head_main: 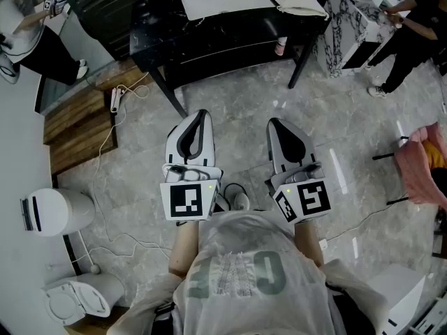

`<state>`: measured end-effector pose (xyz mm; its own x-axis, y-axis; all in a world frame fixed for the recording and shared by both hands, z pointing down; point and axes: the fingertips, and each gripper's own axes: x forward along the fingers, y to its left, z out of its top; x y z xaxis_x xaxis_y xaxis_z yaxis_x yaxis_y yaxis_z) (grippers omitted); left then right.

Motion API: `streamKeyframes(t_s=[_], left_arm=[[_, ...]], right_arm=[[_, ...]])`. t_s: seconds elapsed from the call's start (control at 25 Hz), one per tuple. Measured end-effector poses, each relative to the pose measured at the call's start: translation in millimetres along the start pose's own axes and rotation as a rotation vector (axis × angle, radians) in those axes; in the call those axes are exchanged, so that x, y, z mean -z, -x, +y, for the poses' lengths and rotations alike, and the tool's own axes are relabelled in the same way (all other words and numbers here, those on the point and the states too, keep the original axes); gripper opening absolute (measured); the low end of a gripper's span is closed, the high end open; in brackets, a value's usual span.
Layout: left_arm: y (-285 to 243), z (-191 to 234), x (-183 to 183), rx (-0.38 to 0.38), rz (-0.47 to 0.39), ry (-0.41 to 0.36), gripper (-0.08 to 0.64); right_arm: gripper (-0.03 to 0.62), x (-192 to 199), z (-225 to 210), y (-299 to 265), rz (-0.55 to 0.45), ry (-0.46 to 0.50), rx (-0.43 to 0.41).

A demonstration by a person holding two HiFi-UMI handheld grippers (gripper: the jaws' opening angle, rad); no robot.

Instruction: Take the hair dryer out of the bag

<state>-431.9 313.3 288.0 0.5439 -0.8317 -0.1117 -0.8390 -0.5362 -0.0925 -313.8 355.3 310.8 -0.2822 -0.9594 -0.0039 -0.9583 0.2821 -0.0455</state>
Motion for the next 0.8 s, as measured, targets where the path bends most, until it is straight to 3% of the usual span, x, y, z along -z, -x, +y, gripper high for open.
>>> streamKeyframes(t_s=[0.52, 0.72, 0.8], left_arm=[[-8, 1, 10, -0.016, 0.039, -0.012, 0.028], [-7, 4, 20, -0.031, 0.07, 0.009, 0.028], [-7, 11, 22, -0.05, 0.072, 0.005, 0.028]], right_arm=[[0.031, 17, 1, -7, 0.05, -0.059, -0.067], [0.032, 24, 1, -13, 0.053, -0.174, -0.128], [0.032, 26, 4, -18, 0.058, -0.18, -0.139]])
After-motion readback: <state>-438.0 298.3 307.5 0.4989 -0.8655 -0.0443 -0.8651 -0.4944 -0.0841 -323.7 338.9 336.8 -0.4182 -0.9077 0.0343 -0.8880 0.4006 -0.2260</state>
